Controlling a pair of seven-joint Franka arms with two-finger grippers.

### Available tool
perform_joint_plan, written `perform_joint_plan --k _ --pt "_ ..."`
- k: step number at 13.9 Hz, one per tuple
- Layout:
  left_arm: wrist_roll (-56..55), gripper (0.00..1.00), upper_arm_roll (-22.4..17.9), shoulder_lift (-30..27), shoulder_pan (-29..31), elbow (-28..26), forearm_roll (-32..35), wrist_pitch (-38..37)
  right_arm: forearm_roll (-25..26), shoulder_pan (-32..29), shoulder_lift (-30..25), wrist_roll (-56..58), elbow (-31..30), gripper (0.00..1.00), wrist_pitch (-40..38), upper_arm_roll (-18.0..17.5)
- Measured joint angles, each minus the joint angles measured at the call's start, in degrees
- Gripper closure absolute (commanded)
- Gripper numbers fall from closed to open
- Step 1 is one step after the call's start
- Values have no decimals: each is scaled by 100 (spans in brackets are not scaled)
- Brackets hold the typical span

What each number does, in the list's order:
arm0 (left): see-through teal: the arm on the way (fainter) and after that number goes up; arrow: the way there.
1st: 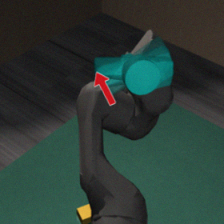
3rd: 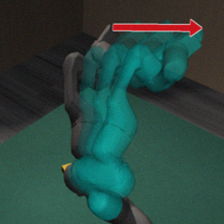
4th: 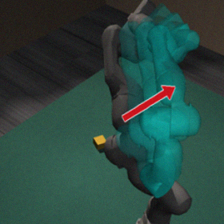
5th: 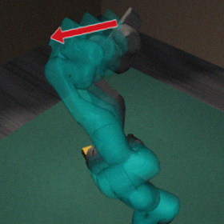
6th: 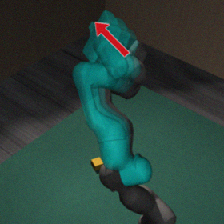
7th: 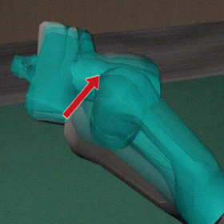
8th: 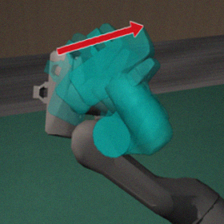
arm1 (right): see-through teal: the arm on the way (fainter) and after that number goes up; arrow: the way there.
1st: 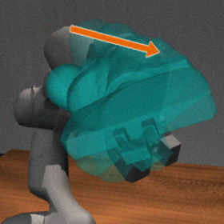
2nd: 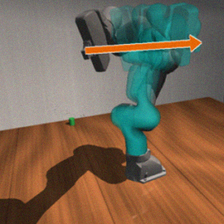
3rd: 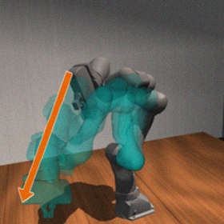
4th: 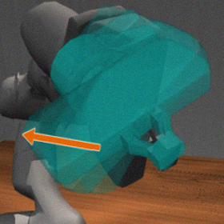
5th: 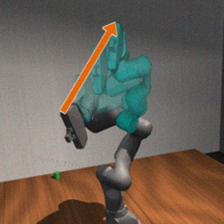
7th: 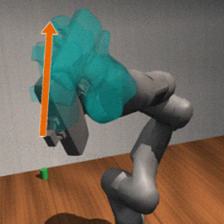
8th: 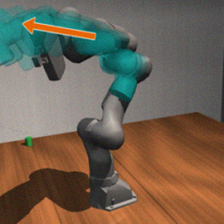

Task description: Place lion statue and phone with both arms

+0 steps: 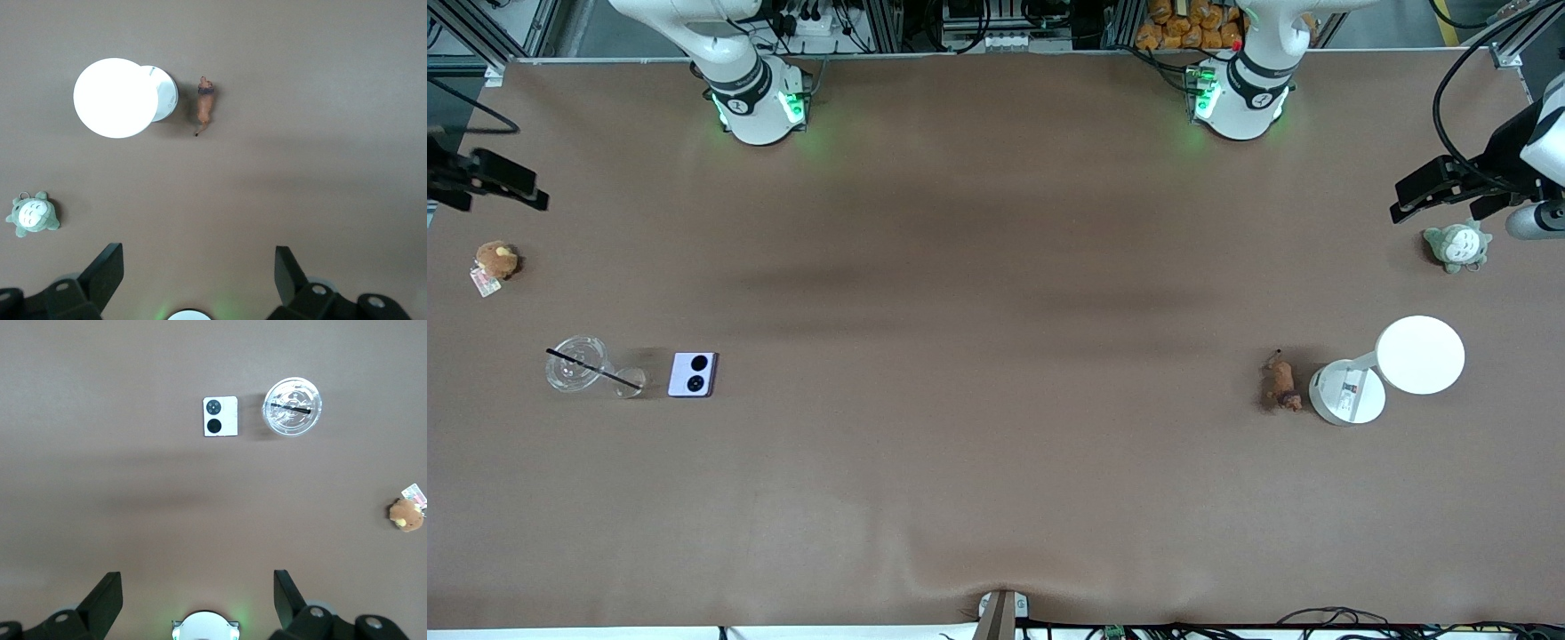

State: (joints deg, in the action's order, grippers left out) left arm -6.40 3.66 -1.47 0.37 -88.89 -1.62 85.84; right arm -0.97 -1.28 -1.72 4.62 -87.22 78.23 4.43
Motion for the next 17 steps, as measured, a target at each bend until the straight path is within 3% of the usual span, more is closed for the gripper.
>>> perform_joint_plan --k 11,17 --pt "-12 0 2 -1 0 21 31 -183 -1 -26 11 -68 88 0 -11 -24" --pt "-13 0 22 -14 0 385 236 -514 -3 -26 27 -137 88 0 -6 -43"
